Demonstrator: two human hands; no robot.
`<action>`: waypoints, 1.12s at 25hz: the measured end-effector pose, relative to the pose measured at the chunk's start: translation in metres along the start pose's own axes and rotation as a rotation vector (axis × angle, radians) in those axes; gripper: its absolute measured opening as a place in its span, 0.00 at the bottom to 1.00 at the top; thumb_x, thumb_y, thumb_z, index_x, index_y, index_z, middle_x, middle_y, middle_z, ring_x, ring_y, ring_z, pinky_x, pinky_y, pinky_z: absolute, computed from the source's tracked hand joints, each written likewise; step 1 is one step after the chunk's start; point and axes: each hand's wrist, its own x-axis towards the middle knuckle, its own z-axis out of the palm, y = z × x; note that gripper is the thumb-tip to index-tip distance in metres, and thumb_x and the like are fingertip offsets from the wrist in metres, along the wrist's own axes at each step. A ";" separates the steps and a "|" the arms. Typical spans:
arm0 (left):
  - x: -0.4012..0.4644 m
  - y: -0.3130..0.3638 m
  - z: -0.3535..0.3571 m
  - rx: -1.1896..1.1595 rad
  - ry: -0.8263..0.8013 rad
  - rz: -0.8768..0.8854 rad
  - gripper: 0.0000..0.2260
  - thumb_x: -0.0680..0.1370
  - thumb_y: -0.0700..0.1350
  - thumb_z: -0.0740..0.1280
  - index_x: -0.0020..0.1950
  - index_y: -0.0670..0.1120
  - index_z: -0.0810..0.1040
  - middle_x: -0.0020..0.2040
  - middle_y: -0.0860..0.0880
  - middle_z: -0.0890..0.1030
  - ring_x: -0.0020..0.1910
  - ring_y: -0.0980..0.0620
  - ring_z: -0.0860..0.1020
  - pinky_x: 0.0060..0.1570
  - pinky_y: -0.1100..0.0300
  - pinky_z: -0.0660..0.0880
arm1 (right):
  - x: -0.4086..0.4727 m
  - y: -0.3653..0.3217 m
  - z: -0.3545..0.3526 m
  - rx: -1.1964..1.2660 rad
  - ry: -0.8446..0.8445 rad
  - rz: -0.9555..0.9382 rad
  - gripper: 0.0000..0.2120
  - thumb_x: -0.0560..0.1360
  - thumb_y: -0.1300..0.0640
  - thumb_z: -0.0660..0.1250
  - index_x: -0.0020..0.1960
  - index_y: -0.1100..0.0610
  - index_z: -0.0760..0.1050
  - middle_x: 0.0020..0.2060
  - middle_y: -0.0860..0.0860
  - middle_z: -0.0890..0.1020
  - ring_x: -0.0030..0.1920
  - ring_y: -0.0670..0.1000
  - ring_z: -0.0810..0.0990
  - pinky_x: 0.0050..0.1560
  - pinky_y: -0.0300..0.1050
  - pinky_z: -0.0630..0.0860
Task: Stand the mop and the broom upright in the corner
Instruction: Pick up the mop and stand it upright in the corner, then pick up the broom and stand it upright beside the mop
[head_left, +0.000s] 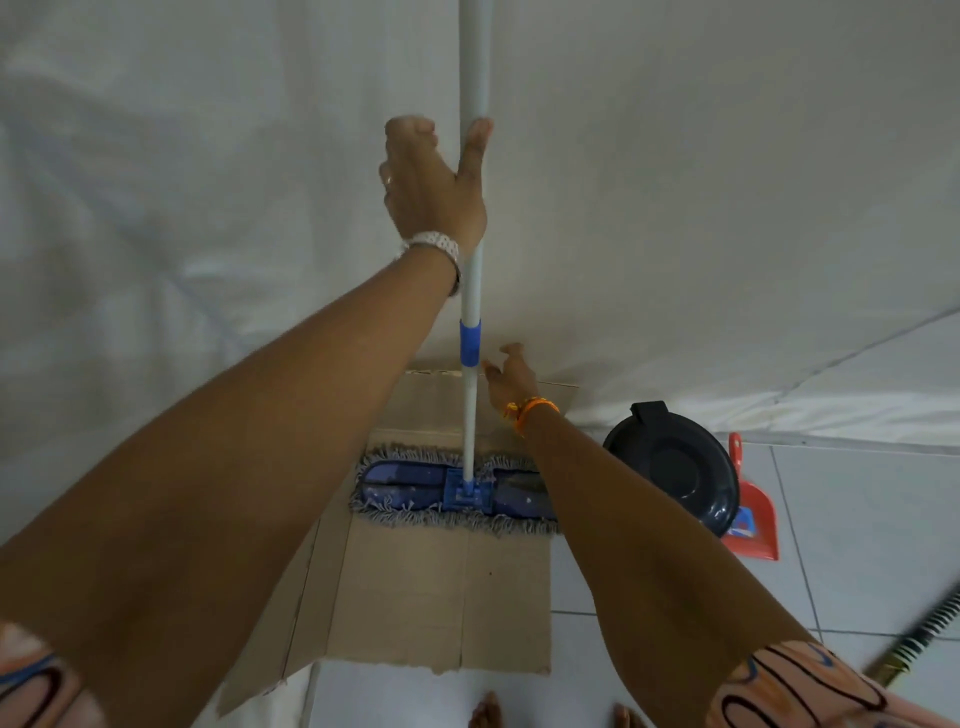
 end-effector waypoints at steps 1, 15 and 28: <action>-0.013 -0.008 -0.001 0.051 0.044 -0.022 0.24 0.77 0.61 0.68 0.61 0.43 0.72 0.56 0.49 0.78 0.56 0.46 0.76 0.55 0.54 0.72 | -0.007 0.007 -0.008 -0.003 0.021 0.019 0.20 0.80 0.58 0.61 0.69 0.61 0.61 0.62 0.63 0.75 0.55 0.61 0.77 0.52 0.49 0.74; -0.283 -0.011 0.022 0.349 -0.318 0.074 0.05 0.78 0.44 0.64 0.52 0.46 0.76 0.53 0.45 0.79 0.55 0.39 0.75 0.53 0.47 0.73 | -0.235 0.172 -0.220 0.138 0.351 0.194 0.16 0.79 0.59 0.62 0.65 0.63 0.68 0.48 0.53 0.74 0.51 0.55 0.74 0.53 0.49 0.72; -0.645 0.210 0.206 0.271 -0.575 -0.222 0.12 0.81 0.47 0.61 0.57 0.42 0.79 0.60 0.39 0.81 0.62 0.36 0.75 0.60 0.46 0.71 | -0.464 0.443 -0.607 0.228 0.701 0.394 0.16 0.80 0.55 0.61 0.65 0.59 0.67 0.57 0.62 0.81 0.47 0.57 0.77 0.50 0.52 0.76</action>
